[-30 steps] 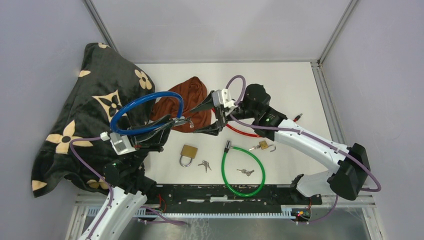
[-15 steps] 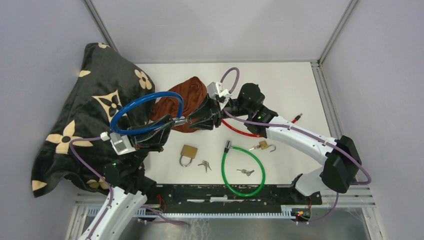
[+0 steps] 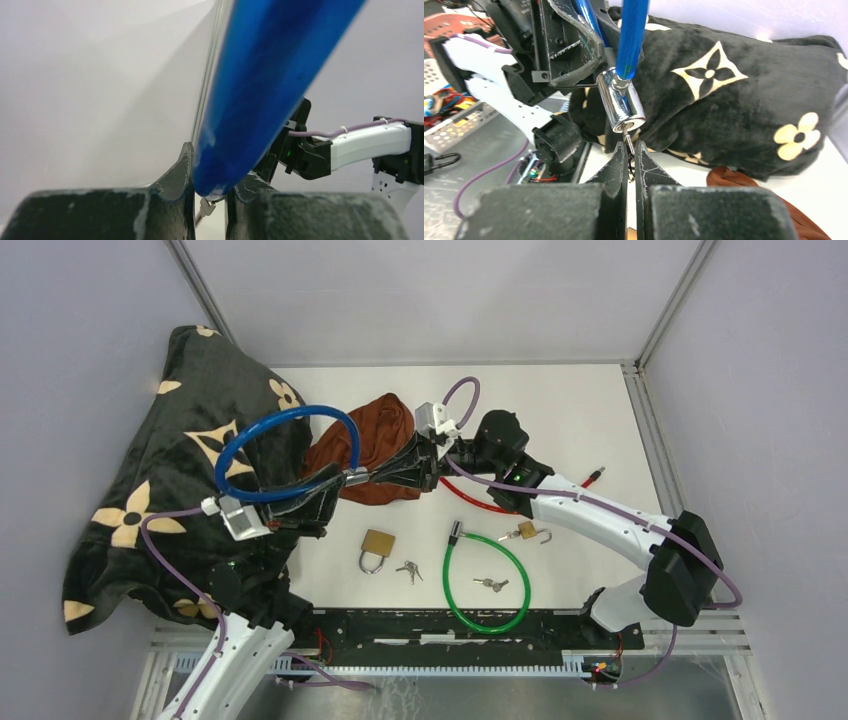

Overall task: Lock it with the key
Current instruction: Lock the lock.

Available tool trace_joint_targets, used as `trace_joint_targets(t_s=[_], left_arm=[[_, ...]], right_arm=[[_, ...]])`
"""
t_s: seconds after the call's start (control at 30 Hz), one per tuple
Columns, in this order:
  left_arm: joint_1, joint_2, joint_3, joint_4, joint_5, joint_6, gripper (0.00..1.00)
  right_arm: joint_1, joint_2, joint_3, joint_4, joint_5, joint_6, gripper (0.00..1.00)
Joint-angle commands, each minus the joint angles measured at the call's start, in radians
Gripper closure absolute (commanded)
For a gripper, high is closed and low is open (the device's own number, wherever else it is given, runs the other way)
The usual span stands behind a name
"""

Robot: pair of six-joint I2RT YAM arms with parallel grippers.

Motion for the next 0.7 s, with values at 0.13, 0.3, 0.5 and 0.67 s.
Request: trace_joint_targets(t_s=[0.13,0.3,0.5,0.67], left_arm=[[0.005,0.022,0.016,-0.131,-0.056,-0.119,0.98],[0.004,0.028,0.013,-0.148,-0.047,-0.160,0.98],[0.005,0.020,0.005,-0.156,-0.070,-0.172,0.98],[0.006,0.013,0.001,-0.130,-0.093,-0.143,0.98]], right_arm=[[0.084,-0.101,-0.062,0.135,0.285,-0.225,1.00],[0.104,-0.105,-0.099,0.172,0.343,-0.302,1.00],[0.108,-0.122,-0.134,0.179,0.386,-0.359,1.00],[0.108,-0.150,-0.161,0.158,0.431,-0.434,1.00]])
